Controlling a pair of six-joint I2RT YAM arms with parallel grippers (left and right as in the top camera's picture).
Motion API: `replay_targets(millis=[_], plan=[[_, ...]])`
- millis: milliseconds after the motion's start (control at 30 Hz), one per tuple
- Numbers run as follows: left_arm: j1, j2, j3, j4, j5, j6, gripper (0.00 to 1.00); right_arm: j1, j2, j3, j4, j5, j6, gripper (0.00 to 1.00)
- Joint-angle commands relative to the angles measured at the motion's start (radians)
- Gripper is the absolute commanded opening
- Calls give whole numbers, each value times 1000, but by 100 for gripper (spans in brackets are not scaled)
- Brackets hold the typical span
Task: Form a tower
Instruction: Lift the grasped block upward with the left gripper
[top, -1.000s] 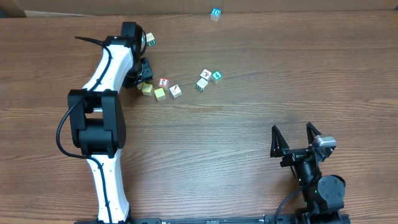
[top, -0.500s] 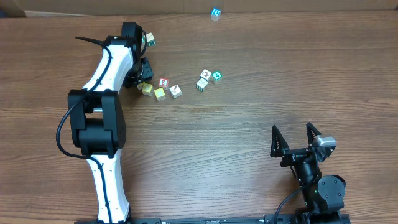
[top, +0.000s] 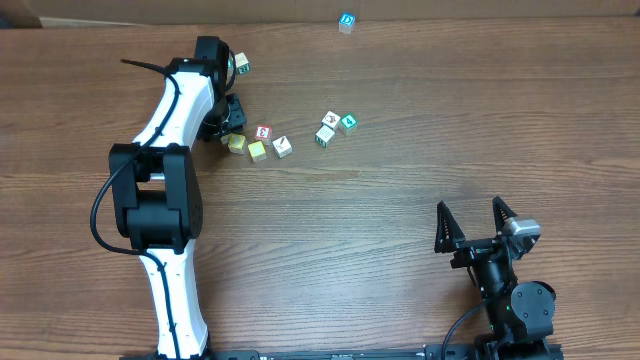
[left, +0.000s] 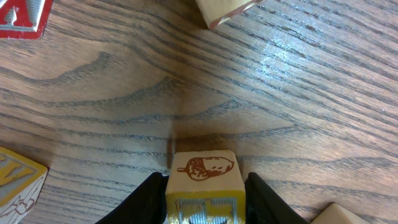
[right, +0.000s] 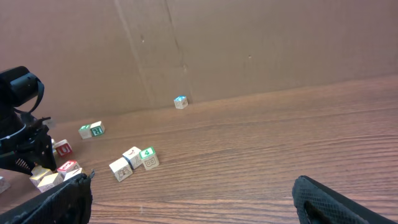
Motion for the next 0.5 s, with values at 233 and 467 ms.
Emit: replay_targets(millis=[233,467], plan=[[-1,11,-8,-3,10,-9,31,-3,-12,-10,6,0,5,100],[0,11,-3,-3,10,-3,22,-3,-12,-10,6,0,5,100]])
